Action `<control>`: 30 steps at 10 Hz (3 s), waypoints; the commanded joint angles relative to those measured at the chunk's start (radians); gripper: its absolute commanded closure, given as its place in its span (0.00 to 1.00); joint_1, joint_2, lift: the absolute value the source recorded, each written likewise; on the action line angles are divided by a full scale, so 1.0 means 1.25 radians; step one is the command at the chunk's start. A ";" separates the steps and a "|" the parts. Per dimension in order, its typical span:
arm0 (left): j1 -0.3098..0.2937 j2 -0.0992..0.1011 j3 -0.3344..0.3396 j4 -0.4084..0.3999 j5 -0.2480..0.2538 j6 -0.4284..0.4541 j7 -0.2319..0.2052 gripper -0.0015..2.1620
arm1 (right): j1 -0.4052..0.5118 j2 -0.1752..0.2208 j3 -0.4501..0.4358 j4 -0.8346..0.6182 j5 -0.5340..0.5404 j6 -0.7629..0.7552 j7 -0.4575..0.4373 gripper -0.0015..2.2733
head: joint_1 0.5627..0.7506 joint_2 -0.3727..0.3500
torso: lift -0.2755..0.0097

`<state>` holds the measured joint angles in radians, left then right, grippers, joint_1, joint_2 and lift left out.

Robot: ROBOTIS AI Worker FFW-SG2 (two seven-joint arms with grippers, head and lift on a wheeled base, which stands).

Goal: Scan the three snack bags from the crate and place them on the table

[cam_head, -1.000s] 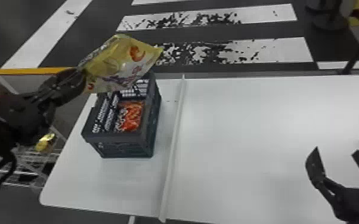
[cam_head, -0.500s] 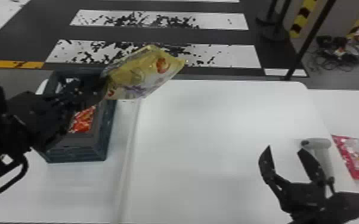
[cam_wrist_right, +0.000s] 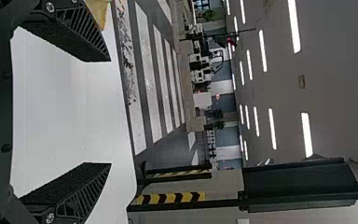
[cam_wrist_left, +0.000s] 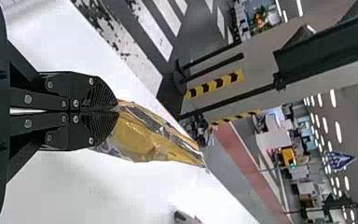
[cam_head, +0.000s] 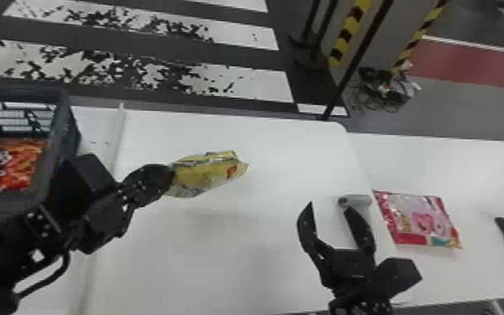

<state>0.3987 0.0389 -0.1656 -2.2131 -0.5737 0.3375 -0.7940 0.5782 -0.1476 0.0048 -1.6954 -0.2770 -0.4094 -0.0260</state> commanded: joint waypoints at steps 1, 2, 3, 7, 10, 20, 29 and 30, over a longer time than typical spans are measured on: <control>-0.021 0.006 -0.082 0.086 -0.045 -0.018 0.023 0.99 | -0.006 -0.001 -0.010 0.000 -0.003 0.010 0.000 0.04 | 0.70 0.10 | 0.75; -0.037 0.006 -0.117 0.148 -0.045 -0.037 0.055 0.93 | -0.011 -0.001 -0.014 0.000 -0.004 0.020 0.000 0.04 | 0.70 0.04 | 0.75; -0.048 0.006 -0.144 0.201 -0.045 -0.057 0.079 0.73 | -0.015 -0.003 -0.016 0.001 -0.009 0.028 0.000 0.04 | 0.70 0.03 | 0.75; -0.050 0.011 -0.151 0.235 0.006 -0.077 0.116 0.01 | -0.039 -0.005 -0.030 0.011 -0.013 0.064 -0.001 0.04 | 0.70 0.03 | 0.75; -0.032 0.013 -0.117 0.201 0.099 -0.077 0.116 0.01 | -0.044 -0.007 -0.030 0.013 -0.013 0.074 -0.001 0.04 | 0.70 0.03 | 0.75; 0.113 0.016 0.167 0.127 0.373 -0.231 0.317 0.02 | -0.123 -0.022 0.023 -0.014 0.078 0.207 0.128 0.94 | 0.70 0.32 | 0.75; 0.146 0.045 0.231 0.149 0.434 -0.253 0.328 0.02 | -0.391 -0.043 0.164 0.097 0.117 0.494 0.328 0.94 | 0.70 0.67 | 0.75; 0.149 0.045 0.236 0.149 0.437 -0.253 0.328 0.02 | -0.426 -0.041 0.188 0.135 0.125 0.499 0.331 0.94 | 0.70 0.70 | 0.75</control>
<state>0.5820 0.0950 0.1250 -2.0267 -0.0298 0.0217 -0.3834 0.0744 -0.2006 0.2200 -1.5559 -0.1266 0.2100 0.3879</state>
